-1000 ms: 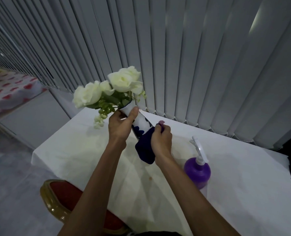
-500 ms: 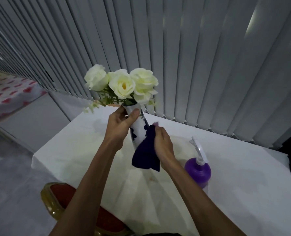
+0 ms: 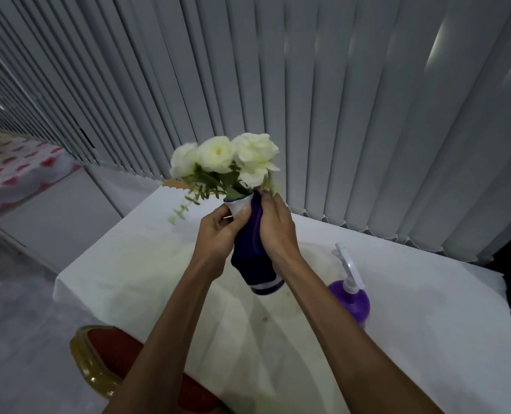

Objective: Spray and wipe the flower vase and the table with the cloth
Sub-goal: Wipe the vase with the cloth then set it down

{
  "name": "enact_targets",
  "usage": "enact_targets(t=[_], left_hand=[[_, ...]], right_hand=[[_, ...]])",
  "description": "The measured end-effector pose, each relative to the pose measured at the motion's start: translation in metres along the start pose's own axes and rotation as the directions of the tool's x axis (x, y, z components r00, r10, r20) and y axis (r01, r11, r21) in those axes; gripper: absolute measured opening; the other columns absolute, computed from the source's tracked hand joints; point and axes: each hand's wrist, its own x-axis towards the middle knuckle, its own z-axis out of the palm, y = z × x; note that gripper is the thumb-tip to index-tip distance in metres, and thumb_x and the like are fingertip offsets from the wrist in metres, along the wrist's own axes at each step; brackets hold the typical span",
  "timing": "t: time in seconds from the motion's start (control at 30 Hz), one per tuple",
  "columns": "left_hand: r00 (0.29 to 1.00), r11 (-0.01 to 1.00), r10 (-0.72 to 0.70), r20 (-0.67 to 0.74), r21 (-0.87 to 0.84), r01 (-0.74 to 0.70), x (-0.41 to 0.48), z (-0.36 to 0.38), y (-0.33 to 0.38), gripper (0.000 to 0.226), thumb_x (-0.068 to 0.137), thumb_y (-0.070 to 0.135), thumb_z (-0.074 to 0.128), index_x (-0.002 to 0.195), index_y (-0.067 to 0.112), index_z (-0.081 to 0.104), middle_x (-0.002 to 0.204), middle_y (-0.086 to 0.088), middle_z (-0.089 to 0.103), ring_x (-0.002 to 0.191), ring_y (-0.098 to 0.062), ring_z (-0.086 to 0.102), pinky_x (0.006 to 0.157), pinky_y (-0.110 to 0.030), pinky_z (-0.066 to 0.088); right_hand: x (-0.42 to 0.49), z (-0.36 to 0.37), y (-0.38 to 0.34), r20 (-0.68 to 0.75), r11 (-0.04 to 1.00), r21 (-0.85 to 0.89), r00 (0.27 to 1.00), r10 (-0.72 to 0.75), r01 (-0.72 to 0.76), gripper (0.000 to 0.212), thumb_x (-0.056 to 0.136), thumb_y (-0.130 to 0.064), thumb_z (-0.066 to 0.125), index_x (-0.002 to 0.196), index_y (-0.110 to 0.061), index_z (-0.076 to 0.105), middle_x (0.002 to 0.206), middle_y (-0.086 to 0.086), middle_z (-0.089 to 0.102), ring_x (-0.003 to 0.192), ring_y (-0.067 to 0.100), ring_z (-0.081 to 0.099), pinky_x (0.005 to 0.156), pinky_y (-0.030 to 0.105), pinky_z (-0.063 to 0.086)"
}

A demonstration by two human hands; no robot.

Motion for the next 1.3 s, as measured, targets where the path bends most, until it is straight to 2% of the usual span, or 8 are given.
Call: enact_targets(t=[0.17, 0.3, 0.47, 0.57, 0.7, 0.83, 1.07, 1.3], left_hand=[[1.0, 0.999, 0.021, -0.024, -0.026, -0.021, -0.001, 0.003, 0.005, 0.024, 0.092, 0.022, 0.07, 0.113, 0.011, 0.073, 0.103, -0.01, 0.079, 0.097, -0.025, 0.075, 0.078, -0.031, 0.059], [0.998, 0.999, 0.041, -0.054, -0.026, -0.043, 0.003, -0.002, 0.009, 0.013, 0.092, 0.014, 0.069, 0.104, 0.011, 0.073, 0.102, -0.008, 0.078, 0.095, -0.023, 0.074, 0.082, -0.035, 0.059], [0.998, 0.996, 0.044, -0.038, 0.08, -0.04, -0.001, 0.007, 0.0, 0.027, 0.091, 0.022, 0.071, 0.116, 0.012, 0.071, 0.108, -0.008, 0.077, 0.101, -0.023, 0.074, 0.086, -0.036, 0.059], [0.998, 0.999, 0.046, -0.031, 0.005, -0.046, 0.002, 0.006, 0.006, 0.023, 0.091, 0.017, 0.071, 0.113, 0.011, 0.072, 0.107, -0.005, 0.079, 0.101, -0.022, 0.075, 0.082, -0.032, 0.059], [0.997, 0.995, 0.065, -0.053, -0.071, -0.068, 0.007, -0.002, 0.017, 0.014, 0.093, 0.008, 0.066, 0.106, 0.009, 0.071, 0.099, 0.0, 0.08, 0.095, -0.018, 0.076, 0.079, -0.029, 0.059], [0.998, 0.997, 0.065, -0.021, -0.049, -0.065, 0.011, -0.009, 0.017, 0.016, 0.094, 0.008, 0.065, 0.108, 0.012, 0.071, 0.103, -0.001, 0.079, 0.1, -0.02, 0.075, 0.083, -0.033, 0.059], [0.966, 0.96, 0.121, -0.23, 0.273, -0.055, 0.01, -0.001, 0.0, 0.033, 0.081, 0.047, 0.075, 0.108, 0.028, 0.068, 0.094, 0.019, 0.075, 0.096, -0.009, 0.072, 0.077, -0.02, 0.054], [0.96, 0.976, 0.032, -0.277, 0.215, 0.03, 0.011, 0.001, -0.002, 0.046, 0.078, 0.05, 0.074, 0.116, 0.024, 0.071, 0.119, 0.003, 0.073, 0.115, -0.022, 0.065, 0.105, -0.047, 0.05]], right_hand=[[-0.004, -0.005, 0.009, -0.02, 0.989, -0.1, 0.993, -0.112, 0.11, 0.03, 0.103, -0.054, 0.027, 0.095, -0.053, 0.056, 0.089, -0.034, 0.067, 0.088, -0.008, 0.064, 0.081, 0.027, 0.05], [-0.006, -0.014, 0.025, 0.034, 0.992, -0.08, 0.995, 0.096, -0.093, 0.043, 0.106, -0.049, 0.026, 0.127, -0.039, 0.062, 0.13, -0.004, 0.067, 0.118, 0.024, 0.062, 0.107, 0.048, 0.049], [-0.006, -0.004, 0.01, -0.045, 0.995, -0.074, 0.997, -0.063, 0.06, 0.025, 0.101, -0.04, 0.033, 0.098, -0.048, 0.056, 0.089, -0.027, 0.068, 0.087, -0.003, 0.065, 0.072, 0.024, 0.047], [-0.008, -0.007, 0.013, -0.049, 0.992, -0.097, 0.995, -0.085, 0.08, 0.027, 0.097, -0.055, 0.031, 0.087, -0.059, 0.056, 0.087, -0.034, 0.068, 0.087, -0.008, 0.064, 0.073, 0.025, 0.05], [-0.002, -0.017, 0.031, 0.01, 0.989, 0.0, 0.989, 0.148, -0.149, 0.03, 0.092, -0.063, 0.042, 0.097, -0.056, 0.071, 0.115, -0.009, 0.073, 0.108, 0.022, 0.068, 0.095, 0.043, 0.057], [-0.003, -0.023, 0.053, 0.092, 0.894, 0.235, 0.924, 0.371, -0.382, 0.032, 0.06, -0.053, 0.07, 0.072, -0.027, 0.084, 0.084, 0.003, 0.078, 0.085, 0.027, 0.067, 0.075, 0.037, 0.05], [-0.007, -0.009, 0.069, -0.149, 0.908, 0.24, 0.911, 0.384, -0.344, 0.043, 0.097, -0.054, 0.054, 0.099, -0.014, 0.071, 0.102, 0.009, 0.075, 0.093, 0.033, 0.069, 0.076, 0.038, 0.051], [-0.012, -0.001, 0.068, -0.243, 0.967, 0.093, 0.936, 0.255, -0.239, 0.038, 0.11, -0.045, 0.036, 0.099, -0.02, 0.062, 0.106, 0.006, 0.068, 0.09, 0.025, 0.063, 0.077, 0.036, 0.048]])
